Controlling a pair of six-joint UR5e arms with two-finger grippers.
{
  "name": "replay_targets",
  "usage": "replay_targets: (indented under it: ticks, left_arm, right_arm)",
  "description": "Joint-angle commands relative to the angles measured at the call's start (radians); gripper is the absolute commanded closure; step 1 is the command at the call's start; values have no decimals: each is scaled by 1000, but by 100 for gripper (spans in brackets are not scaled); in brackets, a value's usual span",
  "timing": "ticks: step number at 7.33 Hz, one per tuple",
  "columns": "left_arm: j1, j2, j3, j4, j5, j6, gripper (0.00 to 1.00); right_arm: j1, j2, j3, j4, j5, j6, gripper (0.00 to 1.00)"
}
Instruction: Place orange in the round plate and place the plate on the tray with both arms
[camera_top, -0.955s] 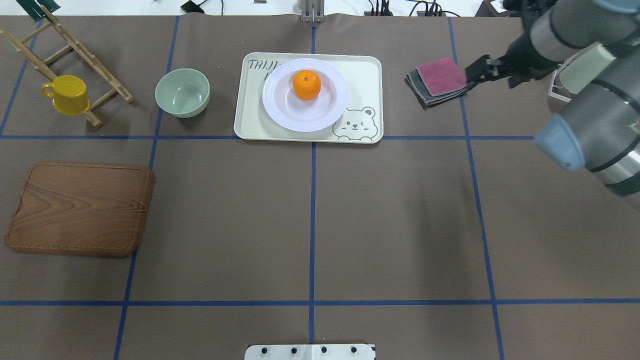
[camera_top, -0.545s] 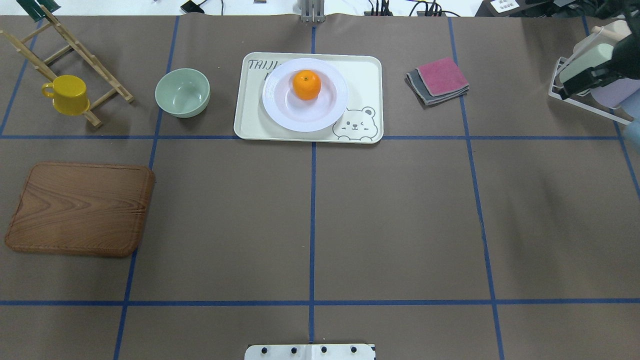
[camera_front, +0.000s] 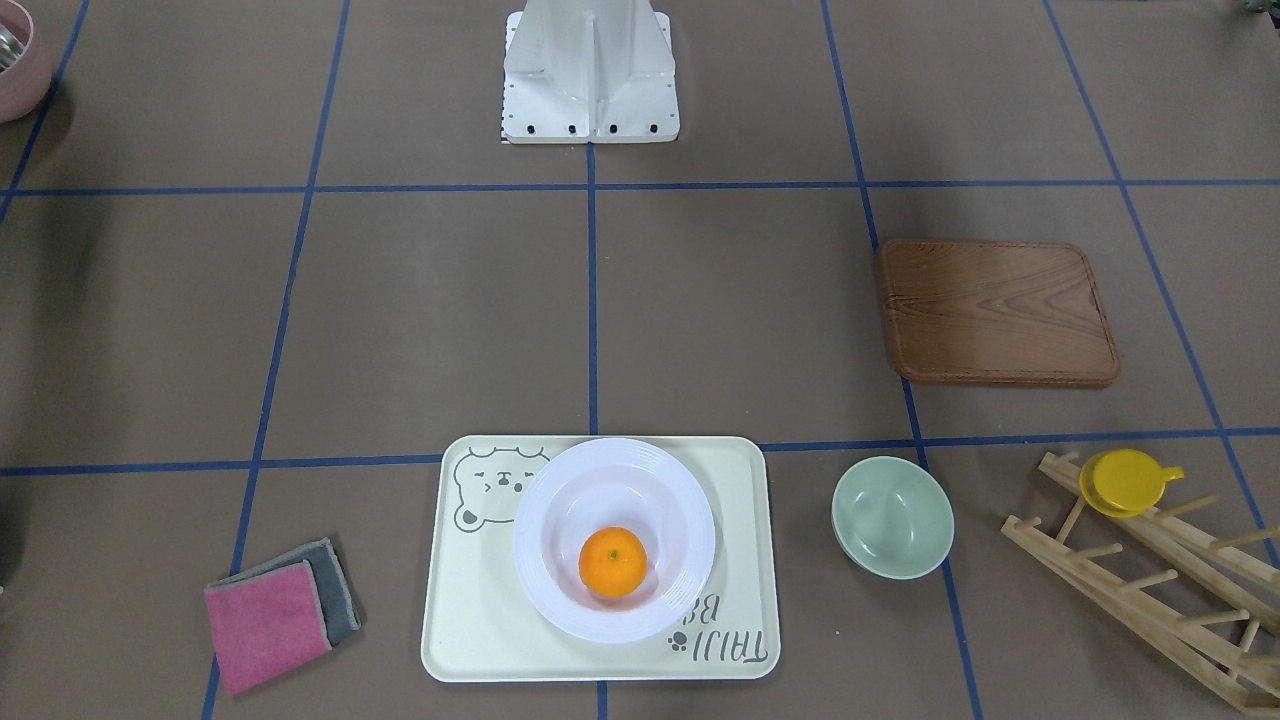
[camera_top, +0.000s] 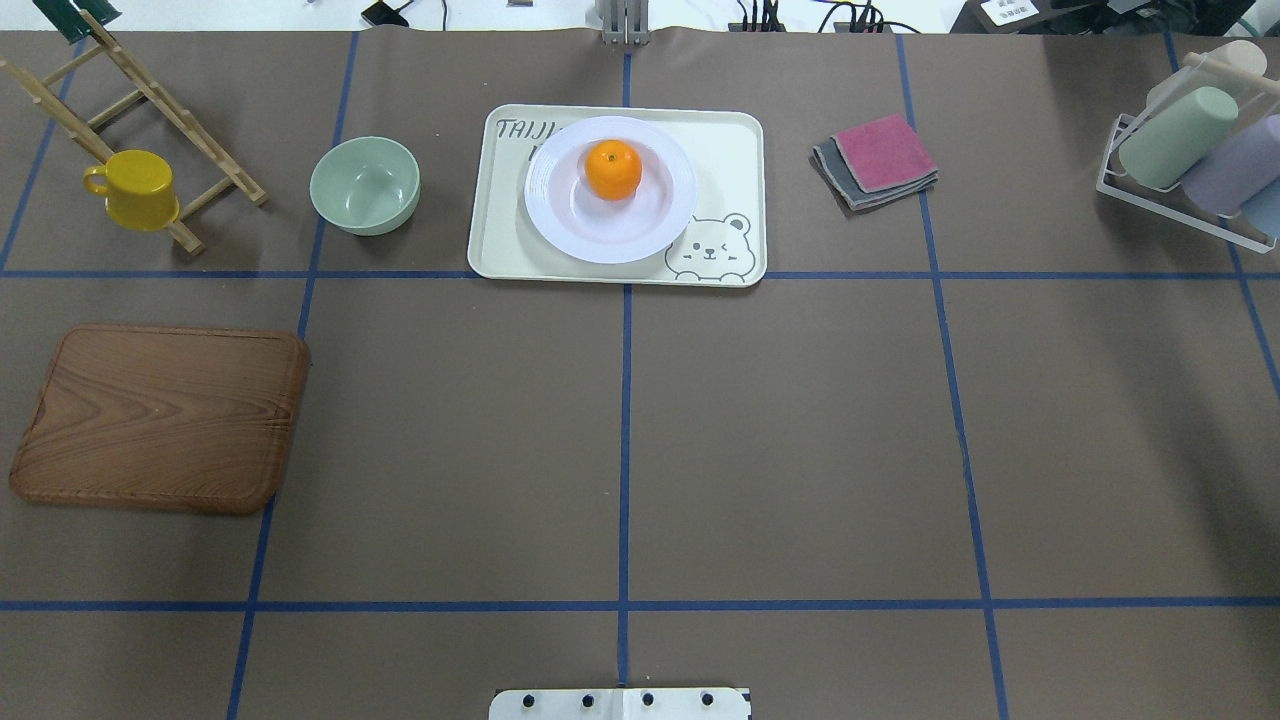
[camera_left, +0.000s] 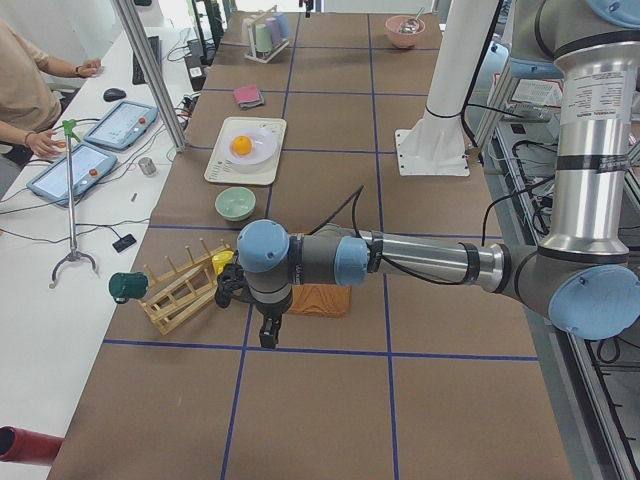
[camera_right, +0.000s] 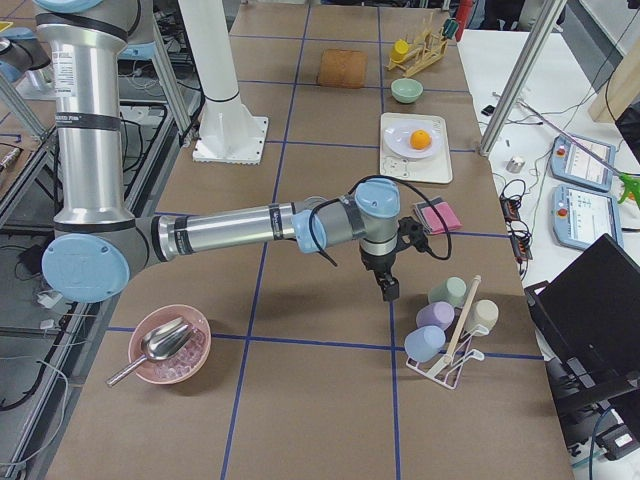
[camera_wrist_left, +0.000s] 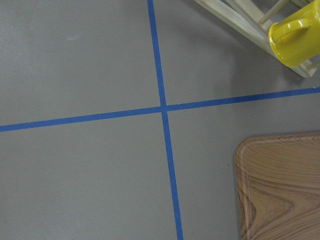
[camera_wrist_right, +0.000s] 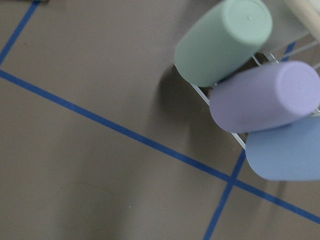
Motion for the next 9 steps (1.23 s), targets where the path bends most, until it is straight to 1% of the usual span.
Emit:
replay_targets:
  ticks: [1, 3, 5, 7, 9]
  left_arm:
    - [0, 31, -6, -3, -1, 9, 0]
    - [0, 32, -8, -4, -7, 11, 0]
    - [2, 33, -8, -4, -5, 9, 0]
    - [2, 33, -8, -4, -7, 9, 0]
    - [2, 33, -8, -4, -7, 9, 0]
  right_arm:
    - [60, -73, -2, 0, 2, -19, 0]
    - [98, -123, -2, 2, 2, -101, 0]
    - [106, -134, -2, 0, 2, -107, 0]
    - [106, -141, 2, -17, 47, -107, 0]
    - [105, -144, 1, -17, 51, -105, 0]
